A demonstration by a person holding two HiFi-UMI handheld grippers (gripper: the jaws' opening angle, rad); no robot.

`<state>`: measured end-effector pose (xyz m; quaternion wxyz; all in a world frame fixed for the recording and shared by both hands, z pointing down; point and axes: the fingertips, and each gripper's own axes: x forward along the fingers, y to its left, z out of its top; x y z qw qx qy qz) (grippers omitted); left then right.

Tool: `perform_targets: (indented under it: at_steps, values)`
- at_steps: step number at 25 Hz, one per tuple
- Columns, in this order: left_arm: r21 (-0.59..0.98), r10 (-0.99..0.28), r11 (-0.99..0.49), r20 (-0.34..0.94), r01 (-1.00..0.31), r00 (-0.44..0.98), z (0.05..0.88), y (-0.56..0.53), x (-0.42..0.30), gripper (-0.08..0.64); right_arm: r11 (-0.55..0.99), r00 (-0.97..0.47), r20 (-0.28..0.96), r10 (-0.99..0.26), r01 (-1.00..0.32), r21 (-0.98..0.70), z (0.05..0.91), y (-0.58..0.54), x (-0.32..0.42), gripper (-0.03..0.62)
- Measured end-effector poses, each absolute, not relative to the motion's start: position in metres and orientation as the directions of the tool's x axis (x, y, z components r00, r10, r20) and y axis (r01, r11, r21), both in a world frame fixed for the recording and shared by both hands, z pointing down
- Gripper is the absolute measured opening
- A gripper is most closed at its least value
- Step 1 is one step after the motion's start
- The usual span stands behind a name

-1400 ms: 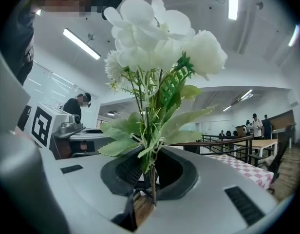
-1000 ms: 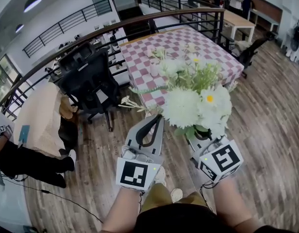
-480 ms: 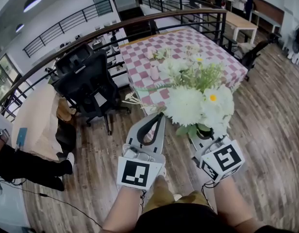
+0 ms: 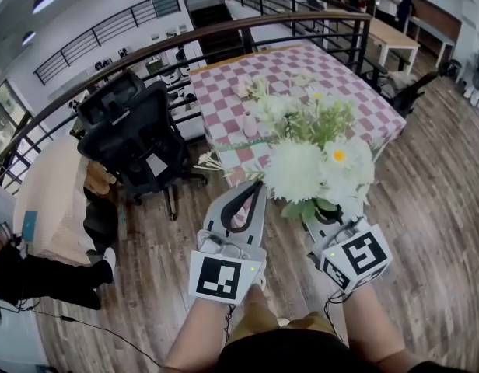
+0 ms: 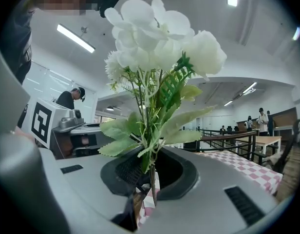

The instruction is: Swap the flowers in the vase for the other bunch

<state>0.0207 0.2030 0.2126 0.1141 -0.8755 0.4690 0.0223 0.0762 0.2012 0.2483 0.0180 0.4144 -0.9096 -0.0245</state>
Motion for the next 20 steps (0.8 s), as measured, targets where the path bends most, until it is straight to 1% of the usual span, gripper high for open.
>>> perform_targets:
  at_steps: [6,12,20]
  values:
    - [-0.167,-0.797,-0.562,-0.153,-0.81,0.584,0.21,0.14,0.015,0.008,0.638,-0.638,0.022,-0.77,-0.768,0.048,0.249,0.141,0.067,0.067]
    - [-0.189,-0.771,-0.591,-0.151,-0.784,0.618,0.205,0.071,0.003,0.008,0.601,-0.601,0.017,-0.799,-0.798,0.037,0.244,0.071,0.059,0.067]
    - [-0.192,-0.757,-0.612,-0.14,-0.768,0.638,0.18,-0.013,-0.013,0.008,0.575,-0.574,0.025,-0.818,-0.818,0.003,0.218,-0.009,0.046,0.067]
